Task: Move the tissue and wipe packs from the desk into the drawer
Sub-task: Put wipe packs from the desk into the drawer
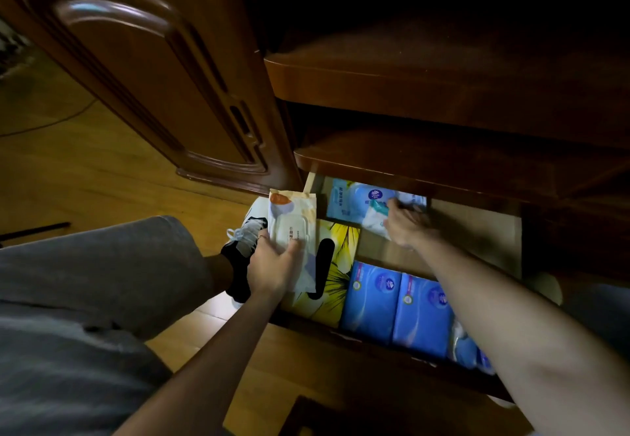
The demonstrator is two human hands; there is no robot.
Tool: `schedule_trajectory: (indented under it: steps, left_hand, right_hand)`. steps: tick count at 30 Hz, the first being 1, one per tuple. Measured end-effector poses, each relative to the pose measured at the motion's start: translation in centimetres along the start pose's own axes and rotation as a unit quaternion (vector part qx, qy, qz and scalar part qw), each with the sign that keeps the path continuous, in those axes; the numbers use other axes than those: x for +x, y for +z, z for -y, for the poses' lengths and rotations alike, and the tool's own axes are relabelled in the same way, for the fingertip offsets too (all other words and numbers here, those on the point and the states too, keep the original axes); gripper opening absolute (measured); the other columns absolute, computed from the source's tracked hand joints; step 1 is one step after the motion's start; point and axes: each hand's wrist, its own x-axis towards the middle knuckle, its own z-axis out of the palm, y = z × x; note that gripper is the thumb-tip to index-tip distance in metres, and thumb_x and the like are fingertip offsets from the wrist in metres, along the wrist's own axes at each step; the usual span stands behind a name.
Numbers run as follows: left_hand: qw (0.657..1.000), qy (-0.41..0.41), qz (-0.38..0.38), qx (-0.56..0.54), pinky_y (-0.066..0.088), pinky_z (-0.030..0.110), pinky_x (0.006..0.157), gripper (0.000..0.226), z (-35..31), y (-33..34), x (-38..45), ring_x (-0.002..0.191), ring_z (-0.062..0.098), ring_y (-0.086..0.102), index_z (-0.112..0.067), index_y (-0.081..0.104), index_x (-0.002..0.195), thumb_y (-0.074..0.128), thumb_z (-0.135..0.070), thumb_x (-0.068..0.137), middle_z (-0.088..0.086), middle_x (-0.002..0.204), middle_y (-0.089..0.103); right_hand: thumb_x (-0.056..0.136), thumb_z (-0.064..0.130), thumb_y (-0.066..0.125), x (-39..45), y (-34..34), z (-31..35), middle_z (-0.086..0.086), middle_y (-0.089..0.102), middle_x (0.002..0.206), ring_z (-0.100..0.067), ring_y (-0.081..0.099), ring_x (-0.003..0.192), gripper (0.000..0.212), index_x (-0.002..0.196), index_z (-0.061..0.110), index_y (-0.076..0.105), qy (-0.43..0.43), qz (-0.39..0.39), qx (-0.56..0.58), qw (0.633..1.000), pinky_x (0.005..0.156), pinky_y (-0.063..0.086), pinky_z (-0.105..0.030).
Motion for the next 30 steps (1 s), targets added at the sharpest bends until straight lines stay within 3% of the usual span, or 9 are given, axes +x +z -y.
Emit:
schedule_trajectory:
  steps: [3, 7, 9, 13, 17, 21, 23, 27, 30]
  left_hand:
    - [0.999, -0.027, 0.010, -0.024, 0.055, 0.035, 0.079, 0.051, -0.2, 0.3, 0.7, 0.088, 0.022, 0.069, -0.025, 0.057, 0.112, 0.067, -0.056, 0.073, -0.006, 0.094, 0.069]
    - [0.981, -0.086, 0.076, -0.156, 0.058, 0.049, 0.090, 0.039, -1.5, 1.1, 2.0, 0.098, 0.027, 0.070, -0.009, 0.062, 0.121, 0.075, -0.023, 0.086, 0.011, 0.113, 0.072]
    - [0.984, -0.063, 0.084, -0.144, 0.060, 0.046, 0.085, 0.040, -1.8, 1.4, 2.1, 0.095, 0.024, 0.071, -0.012, 0.062, 0.123, 0.075, -0.022, 0.086, 0.007, 0.110, 0.073]
    - [0.979, -0.065, 0.070, -0.178, 0.058, 0.032, 0.068, 0.028, -1.1, 1.1, 1.5, 0.088, 0.019, 0.071, -0.013, 0.063, 0.115, 0.072, -0.018, 0.088, 0.004, 0.102, 0.073]
    - [0.972, -0.092, 0.049, -0.208, 0.059, 0.040, 0.079, 0.029, -0.3, 0.8, 1.7, 0.089, 0.022, 0.070, -0.009, 0.065, 0.114, 0.073, -0.016, 0.088, 0.006, 0.100, 0.072]
    - [0.978, -0.080, 0.050, -0.184, 0.054, 0.025, 0.058, 0.028, -0.3, 1.3, 2.3, 0.080, 0.015, 0.070, -0.007, 0.066, 0.111, 0.074, -0.018, 0.086, 0.002, 0.093, 0.073]
    - [0.979, -0.076, 0.045, -0.183, 0.053, 0.027, 0.064, 0.030, -0.4, 1.6, 2.5, 0.081, 0.018, 0.069, -0.003, 0.067, 0.114, 0.073, -0.015, 0.087, 0.007, 0.096, 0.073]
    - [0.979, -0.080, 0.039, -0.181, 0.054, 0.034, 0.072, 0.027, -0.4, 1.7, 2.6, 0.084, 0.021, 0.068, -0.008, 0.065, 0.110, 0.073, -0.019, 0.087, 0.004, 0.094, 0.071]
    - [0.979, -0.071, 0.047, -0.188, 0.055, 0.032, 0.067, 0.023, -0.3, 1.5, 2.3, 0.085, 0.020, 0.069, -0.012, 0.064, 0.107, 0.073, -0.019, 0.087, 0.004, 0.097, 0.072]
  right_hand:
    - [0.102, 0.024, 0.040, -0.5, -1.0, -2.0, -0.024, 0.044, 0.148, -0.041, 0.035, 0.140, 0.062, 0.156, 0.012, 0.012, 0.045, -0.006, -0.096, 0.994, 0.109, 0.032, -0.048]
    - [0.101, 0.027, 0.045, -2.4, -1.0, -4.2, -0.016, 0.050, 0.146, -0.035, 0.051, 0.130, 0.058, 0.153, 0.012, 0.024, 0.005, 0.067, -0.083, 0.994, 0.100, 0.043, -0.042]
    - [0.099, 0.023, 0.050, -2.8, -0.2, -3.8, -0.020, 0.053, 0.141, -0.036, 0.052, 0.126, 0.049, 0.144, 0.012, 0.034, -0.017, 0.015, -0.013, 1.000, 0.100, 0.045, -0.043]
    - [0.100, 0.016, 0.050, -2.1, 0.0, -3.6, -0.019, 0.029, 0.156, -0.035, 0.027, 0.144, 0.047, 0.144, 0.005, 0.037, 0.017, -0.079, 0.052, 0.995, 0.115, 0.026, -0.040]
    - [0.097, 0.013, 0.058, -2.2, 0.3, -6.0, -0.026, 0.048, 0.144, -0.040, 0.049, 0.129, 0.054, 0.145, 0.006, 0.036, 0.056, -0.004, 0.101, 0.993, 0.100, 0.042, -0.041]
    - [0.095, 0.012, 0.058, -2.6, 0.7, -6.3, -0.019, 0.051, 0.142, -0.035, 0.053, 0.126, 0.048, 0.141, 0.011, 0.046, -0.005, 0.022, 0.075, 0.997, 0.099, 0.044, -0.038]
    - [0.094, 0.015, 0.061, -2.8, 0.8, -5.7, -0.016, 0.056, 0.136, -0.031, 0.056, 0.120, 0.040, 0.133, 0.013, 0.053, -0.034, 0.037, 0.070, 0.996, 0.093, 0.044, -0.034]
    - [0.095, 0.024, 0.058, -3.3, 1.0, -5.1, -0.014, 0.061, 0.129, -0.032, 0.058, 0.115, 0.036, 0.130, 0.019, 0.054, -0.039, 0.012, 0.038, 0.998, 0.080, 0.039, -0.033]
    - [0.095, 0.023, 0.057, -3.2, 0.7, -5.9, -0.019, 0.063, 0.125, -0.035, 0.061, 0.110, 0.031, 0.125, 0.016, 0.053, -0.003, -0.005, 0.048, 0.999, 0.083, 0.047, -0.037]
